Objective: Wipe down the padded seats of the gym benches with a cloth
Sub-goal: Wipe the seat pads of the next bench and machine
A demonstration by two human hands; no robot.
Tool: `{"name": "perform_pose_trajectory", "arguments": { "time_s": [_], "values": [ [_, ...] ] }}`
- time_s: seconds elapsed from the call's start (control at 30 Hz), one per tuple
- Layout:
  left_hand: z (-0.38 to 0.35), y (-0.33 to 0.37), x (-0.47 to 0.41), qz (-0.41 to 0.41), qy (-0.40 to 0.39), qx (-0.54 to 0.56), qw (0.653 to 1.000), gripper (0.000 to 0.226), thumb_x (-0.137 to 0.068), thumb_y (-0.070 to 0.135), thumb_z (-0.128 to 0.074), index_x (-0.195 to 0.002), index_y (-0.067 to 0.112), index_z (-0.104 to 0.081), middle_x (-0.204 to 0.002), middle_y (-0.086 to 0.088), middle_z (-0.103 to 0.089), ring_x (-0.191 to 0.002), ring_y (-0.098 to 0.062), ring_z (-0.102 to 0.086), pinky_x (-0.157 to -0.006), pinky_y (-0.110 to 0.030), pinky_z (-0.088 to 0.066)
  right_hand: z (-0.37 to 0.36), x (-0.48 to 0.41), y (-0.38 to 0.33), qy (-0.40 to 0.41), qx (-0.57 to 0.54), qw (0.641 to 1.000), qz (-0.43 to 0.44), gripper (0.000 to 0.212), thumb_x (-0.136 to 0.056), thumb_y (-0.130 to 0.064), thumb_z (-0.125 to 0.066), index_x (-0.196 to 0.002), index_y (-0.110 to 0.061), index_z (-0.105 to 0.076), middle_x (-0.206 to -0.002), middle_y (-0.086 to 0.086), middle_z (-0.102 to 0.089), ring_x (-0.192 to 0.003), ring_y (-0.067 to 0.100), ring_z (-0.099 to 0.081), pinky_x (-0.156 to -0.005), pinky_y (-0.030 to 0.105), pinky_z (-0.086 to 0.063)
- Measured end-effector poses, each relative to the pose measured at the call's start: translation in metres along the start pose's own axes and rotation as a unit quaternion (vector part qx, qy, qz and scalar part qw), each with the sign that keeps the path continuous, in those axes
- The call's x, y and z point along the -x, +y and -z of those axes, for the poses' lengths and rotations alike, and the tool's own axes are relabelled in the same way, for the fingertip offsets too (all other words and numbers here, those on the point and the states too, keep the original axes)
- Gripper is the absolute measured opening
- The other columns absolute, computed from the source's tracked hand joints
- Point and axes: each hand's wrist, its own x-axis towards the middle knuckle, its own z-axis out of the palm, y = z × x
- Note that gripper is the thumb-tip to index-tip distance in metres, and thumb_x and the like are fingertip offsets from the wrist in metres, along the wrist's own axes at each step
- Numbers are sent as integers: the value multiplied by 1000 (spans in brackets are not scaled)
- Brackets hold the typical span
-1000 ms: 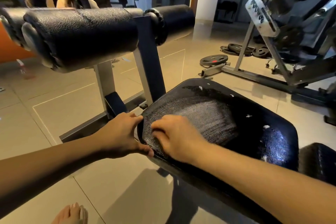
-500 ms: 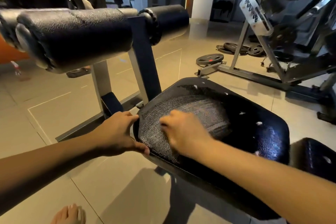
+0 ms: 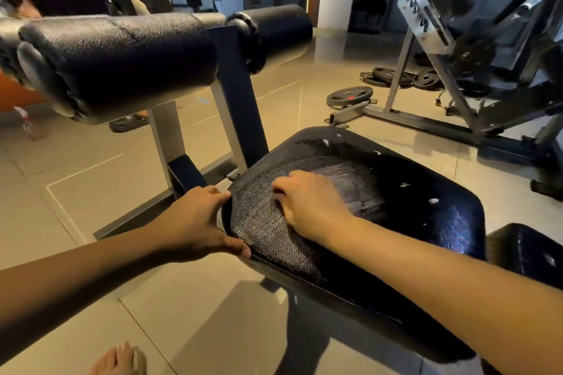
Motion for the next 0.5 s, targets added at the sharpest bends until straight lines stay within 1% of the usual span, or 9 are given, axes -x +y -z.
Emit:
{"name": "perform_pose_trajectory", "arguments": {
  "time_s": [0.1, 0.13, 0.17, 0.23, 0.3, 0.33, 0.4, 0.47, 0.5],
  "values": [
    [-1, 1, 2, -7, 6, 2, 1000, 110, -61, 74, -76, -153, 26, -40, -138, 6, -50, -113, -6, -42, -92, -19, -44, 5, 27, -26, -29, -44, 989, 135, 18, -102, -25, -56, -115, -19, -67, -97, 4, -62, -80, 26, -59, -67, 34, -45],
    [-1, 1, 2, -9, 8, 0, 1000, 109, -61, 74, -76, -153, 27, -40, -139, 6, -50, -115, -7, -43, -95, -21, -44, 5, 30, -16, -30, -36, 989, 141, 19, -101, -24, -58, -116, -21, -67, -98, 3, -62, -81, 25, -60, -66, 32, -43],
    [0, 0, 2, -12, 9, -5, 1000, 109, -62, 74, -76, -153, 28, -40, -140, 6, -50, -118, -8, -42, -97, -23, -44, 6, 27, 1, -29, -14, 993, 110, 19, -100, -25, -59, -117, -24, -67, -101, 1, -63, -85, 24, -61, -68, 30, -44],
    [-1, -1, 2, -16, 10, -8, 1000, 108, -62, 73, -77, -153, 29, -39, -140, 6, -50, -119, -9, -42, -99, -24, -42, 7, 12, 53, -18, 62, 998, -20, 18, -99, -27, -57, -114, -26, -67, -105, 0, -64, -95, 27, -64, -74, 31, -49],
    [-2, -2, 1, -15, 11, 4, 1000, 110, -61, 73, -79, -153, 28, -40, -140, 5, -51, -117, -9, -43, -99, -26, -44, 10, 1, 105, 25, 115, 983, -142, 19, -99, -26, -53, -108, -21, -68, -102, 6, -66, -94, 33, -64, -77, 37, -54],
    [-2, -2, 1, -13, 11, 10, 1000, 111, -60, 72, -80, -153, 26, -41, -140, 5, -51, -118, -11, -45, -99, -27, -46, 10, -2, 115, 35, 128, 977, -164, 18, -97, -24, -53, -105, -19, -68, -100, 8, -67, -93, 35, -64, -77, 39, -55],
    [-2, -1, 1, -13, 15, 7, 1000, 112, -60, 72, -79, -153, 25, -41, -139, 4, -51, -121, -14, -47, -100, -28, -47, 8, -4, 90, 29, 124, 981, -149, 13, -93, -20, -57, -104, -19, -65, -101, 7, -66, -91, 34, -64, -72, 34, -49],
    [-1, 0, 3, -14, 13, 1, 1000, 110, -62, 71, -79, -153, 24, -40, -139, 4, -50, -118, -11, -44, -99, -26, -45, 2, -4, 39, 9, 83, 994, -72, 12, -97, -22, -58, -108, -21, -62, -101, 4, -61, -86, 27, -60, -69, 31, -38],
    [0, 1, 3, -14, 12, -1, 1000, 108, -63, 70, -78, -153, 24, -40, -138, 5, -50, -115, -9, -42, -97, -24, -44, 0, 0, 12, 1, 54, 998, -20, 12, -99, -23, -57, -110, -20, -62, -98, 2, -59, -81, 22, -54, -68, 30, -37]
  ]
}}
